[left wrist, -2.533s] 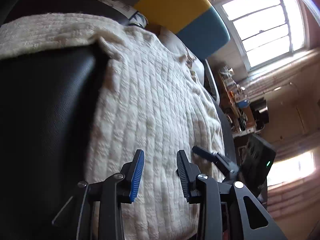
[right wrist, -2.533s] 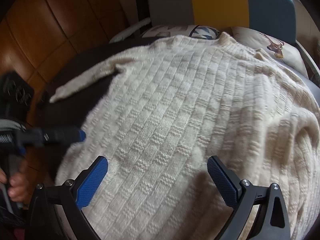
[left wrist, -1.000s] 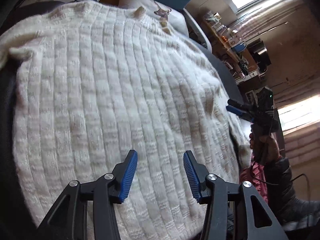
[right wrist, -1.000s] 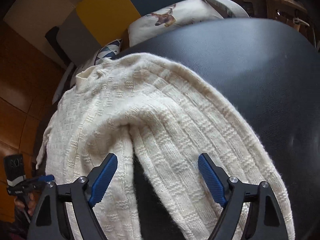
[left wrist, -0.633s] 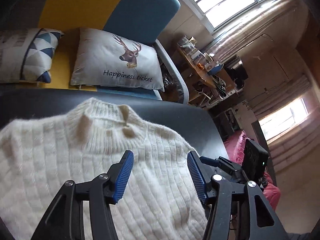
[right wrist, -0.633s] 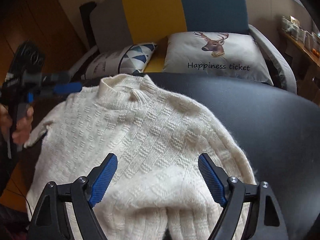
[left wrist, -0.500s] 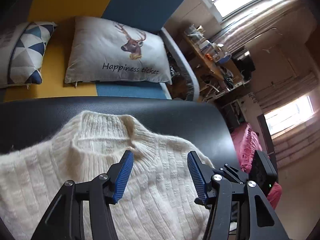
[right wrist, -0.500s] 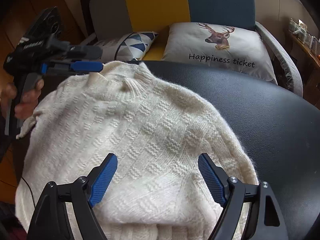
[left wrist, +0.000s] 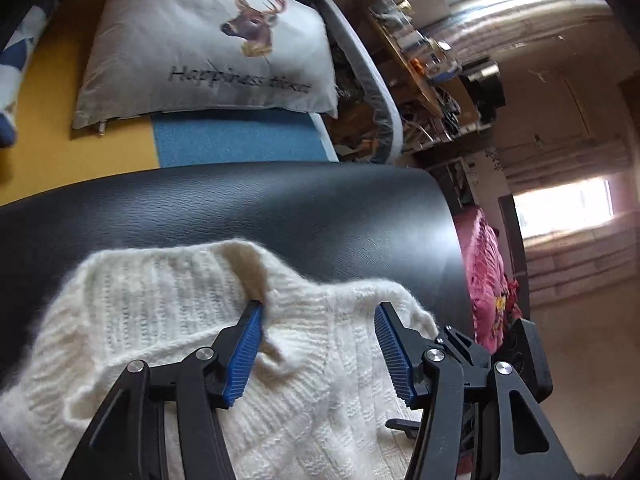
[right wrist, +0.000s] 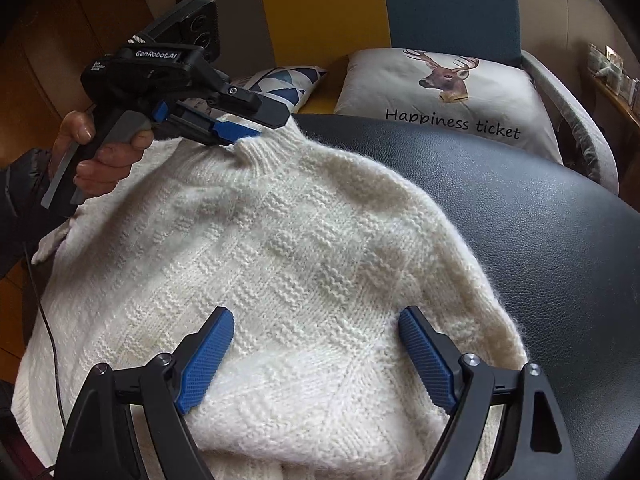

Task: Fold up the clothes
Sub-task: 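Grasp the sweater collar with the left gripper and pull it straight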

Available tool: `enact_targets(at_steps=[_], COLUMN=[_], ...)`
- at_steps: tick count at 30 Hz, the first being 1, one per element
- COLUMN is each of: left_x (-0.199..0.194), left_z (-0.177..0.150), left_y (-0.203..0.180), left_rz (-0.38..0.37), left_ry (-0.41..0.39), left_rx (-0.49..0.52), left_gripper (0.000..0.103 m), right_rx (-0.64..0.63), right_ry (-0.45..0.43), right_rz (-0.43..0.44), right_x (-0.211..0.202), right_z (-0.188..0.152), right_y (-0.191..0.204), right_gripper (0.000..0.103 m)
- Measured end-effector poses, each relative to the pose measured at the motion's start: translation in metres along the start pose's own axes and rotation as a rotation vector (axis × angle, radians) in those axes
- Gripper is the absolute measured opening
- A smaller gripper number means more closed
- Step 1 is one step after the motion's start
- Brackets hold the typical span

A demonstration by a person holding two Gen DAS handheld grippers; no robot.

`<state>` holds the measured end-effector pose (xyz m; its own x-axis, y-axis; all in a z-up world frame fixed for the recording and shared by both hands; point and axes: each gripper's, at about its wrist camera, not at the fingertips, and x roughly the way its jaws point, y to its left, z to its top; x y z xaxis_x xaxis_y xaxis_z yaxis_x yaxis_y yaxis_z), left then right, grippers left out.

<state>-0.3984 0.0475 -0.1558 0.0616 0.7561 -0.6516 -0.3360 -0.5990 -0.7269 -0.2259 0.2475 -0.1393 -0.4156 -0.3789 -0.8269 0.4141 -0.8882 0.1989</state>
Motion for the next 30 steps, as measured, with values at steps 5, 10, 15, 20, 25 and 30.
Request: enact_targets(at_steps=[5,10,15,20,25,30], left_x=[0.002,0.015,0.015,-0.02,-0.089,-0.134], left_z=[0.005,0.009,0.007,-0.017,-0.057,-0.08], left_y=[-0.021,0.002,-0.005,-0.01,0.01,0.045], left_rz=[0.049,0.186,0.215,0.148,0.183,0.386], left_ry=[-0.091,-0.134,-0.116,-0.169,-0.315,-0.39], left_rx=[0.114,0.084,0.075,0.023,-0.034,-0.051], left_gripper=[0.004,0.003,0.006,0.05,0.05,0.05], right_rx=[-0.018,-0.072,-0.079,-0.07,-0.044,-0.028], right_ry=[-0.04,-0.032,-0.001,0.023,0.056,-0.004], right_rz=[0.004,-0.06,-0.095,-0.104,-0.132,-0.048], right_x=[-0.001,0.003,0.003,0.001,-0.003,-0.016], right_z=[-0.009,-0.012,-0.012,-0.007,0.007,0.035], right_y=[0.0,0.01,0.006,0.004,0.009,0.036], right_gripper=[0.089,0.089,0.089,0.09,0.089,0.089])
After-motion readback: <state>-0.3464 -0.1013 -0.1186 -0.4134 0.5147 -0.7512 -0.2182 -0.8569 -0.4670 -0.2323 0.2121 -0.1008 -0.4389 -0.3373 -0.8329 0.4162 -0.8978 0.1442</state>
